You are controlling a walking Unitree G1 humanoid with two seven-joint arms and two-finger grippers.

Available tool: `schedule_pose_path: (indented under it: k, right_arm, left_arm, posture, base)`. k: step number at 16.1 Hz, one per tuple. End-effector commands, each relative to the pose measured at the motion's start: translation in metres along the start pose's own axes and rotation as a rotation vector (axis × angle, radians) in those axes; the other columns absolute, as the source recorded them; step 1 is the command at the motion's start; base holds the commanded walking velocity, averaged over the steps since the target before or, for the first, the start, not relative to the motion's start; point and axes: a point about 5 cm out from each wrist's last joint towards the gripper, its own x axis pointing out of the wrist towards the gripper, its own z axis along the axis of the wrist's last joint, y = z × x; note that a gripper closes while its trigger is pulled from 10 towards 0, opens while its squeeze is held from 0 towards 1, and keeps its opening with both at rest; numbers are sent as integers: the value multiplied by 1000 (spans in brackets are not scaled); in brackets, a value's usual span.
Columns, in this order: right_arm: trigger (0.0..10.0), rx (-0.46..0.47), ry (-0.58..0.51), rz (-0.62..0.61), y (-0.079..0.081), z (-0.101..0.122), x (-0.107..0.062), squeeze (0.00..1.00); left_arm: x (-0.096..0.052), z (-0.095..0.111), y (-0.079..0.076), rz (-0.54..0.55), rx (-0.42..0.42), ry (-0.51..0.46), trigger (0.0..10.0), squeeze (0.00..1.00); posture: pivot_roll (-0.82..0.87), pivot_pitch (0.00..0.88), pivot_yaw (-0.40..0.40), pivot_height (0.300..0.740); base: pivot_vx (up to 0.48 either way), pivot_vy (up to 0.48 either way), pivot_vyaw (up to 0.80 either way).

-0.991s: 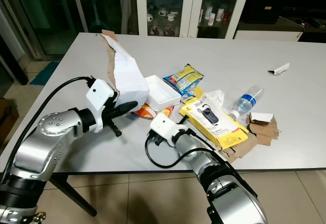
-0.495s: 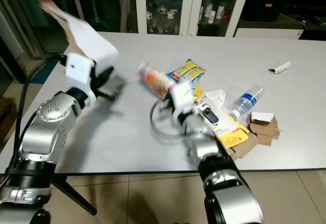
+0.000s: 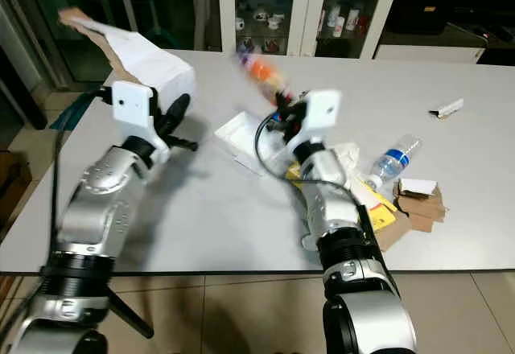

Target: Picking trash to rubbish bin

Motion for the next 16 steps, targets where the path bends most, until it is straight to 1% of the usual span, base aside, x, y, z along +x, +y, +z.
schedule_pose_path:
  k: [1,4,6,8,9,10,11,13,15,16]
  right_arm:
    - [10000,26,-65,-36,-4,13,1,0]
    - [10000,47,-131,-62,-7,27,0,0]
    - [10000,32,-108,-114,-18,19,-10,0]
    - [10000,9,-70,-146,-25,10,-19,0]
    - [10000,6,-48,-166,-30,5,-26,0]
    - [10000,5,-48,-171,-31,5,-27,0]
    - [10000,-12,-40,-170,-33,4,-31,0]
    - [10000,-33,-25,-190,-38,1,-38,0]
    - [10000,-56,-16,-233,-51,3,-45,0]
    - [10000,-85,-14,-236,-57,7,-49,0]
  left_arm:
    - [1,5,-1,31,-17,-41,10000,0]
    - [2,6,-4,90,-41,-78,10000,0]
    - [1,1,-3,124,-35,-78,10000,0]
    - [-2,-6,-5,102,-11,-68,10000,0]
    - [-8,-11,-9,84,10,-63,10000,0]
    - [-10,-13,-9,84,23,-59,10000,0]
    - [-12,-17,-6,90,61,-49,10000,0]
    - [-14,-24,1,108,86,-36,10000,0]
    - [-19,-26,10,123,96,-33,10000,0]
    - [-23,-29,15,120,127,-15,10000,0]
  posture:
    - [90,9,-61,740]
    - [87,9,-58,740]
    - [87,8,-59,740]
    - [88,10,-56,740]
    - [87,10,-55,740]
    - [87,10,-55,740]
    - [83,13,-51,740]
    - [81,15,-51,740]
    - [73,17,-51,740]
    - [71,19,-51,740]
  base:
    - [0,0,0]
    - [0,0,0]
    - [0,0,0]
    - [0,0,0]
    - [0,0,0]
    - [0,0,0]
    - [0,0,0]
    - [0,0,0]
    - [0,0,0]
    - [0,0,0]
